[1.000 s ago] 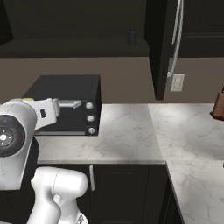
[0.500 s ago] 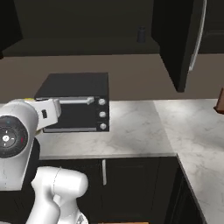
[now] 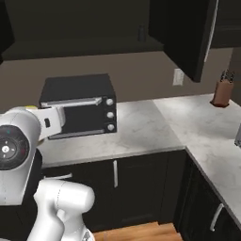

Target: Collect the turmeric, mayonnaise, and shaker from the cabinet and place them next to the stove.

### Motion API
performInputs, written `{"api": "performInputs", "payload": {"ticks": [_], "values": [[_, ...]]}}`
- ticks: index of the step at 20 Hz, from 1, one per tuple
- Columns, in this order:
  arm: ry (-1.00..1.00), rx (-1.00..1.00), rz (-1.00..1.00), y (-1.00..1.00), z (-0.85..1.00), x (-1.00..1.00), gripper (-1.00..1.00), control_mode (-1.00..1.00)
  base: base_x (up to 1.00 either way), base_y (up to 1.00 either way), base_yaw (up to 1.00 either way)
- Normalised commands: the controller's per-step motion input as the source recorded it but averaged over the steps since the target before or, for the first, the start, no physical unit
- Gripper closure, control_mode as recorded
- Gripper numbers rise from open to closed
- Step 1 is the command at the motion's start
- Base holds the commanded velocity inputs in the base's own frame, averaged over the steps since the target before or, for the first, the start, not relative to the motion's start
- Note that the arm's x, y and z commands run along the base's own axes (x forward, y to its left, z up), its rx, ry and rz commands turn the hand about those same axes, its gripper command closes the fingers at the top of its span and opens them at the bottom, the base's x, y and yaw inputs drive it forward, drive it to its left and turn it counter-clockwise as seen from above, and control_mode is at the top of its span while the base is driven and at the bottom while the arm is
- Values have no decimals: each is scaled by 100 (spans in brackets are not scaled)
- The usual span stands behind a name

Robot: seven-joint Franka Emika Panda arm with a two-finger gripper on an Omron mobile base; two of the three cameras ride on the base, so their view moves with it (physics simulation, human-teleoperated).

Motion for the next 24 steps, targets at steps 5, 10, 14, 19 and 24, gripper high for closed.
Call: {"api": "performInputs", "payload": {"ticks": [5, 10, 14, 19, 24], "values": [[0, 0, 0, 0, 0, 0, 100, 100, -53, 1, -41], [0, 0, 0, 0, 0, 0, 100, 100, -53, -1, -42], [0, 0, 0, 0, 0, 0, 100, 100, -50, -21, -44], [0, 0, 0, 0, 0, 0, 100, 100, -41, -50, -41], [0, 0, 0, 0, 0, 0, 100, 100, -23, -77, -34]]}}
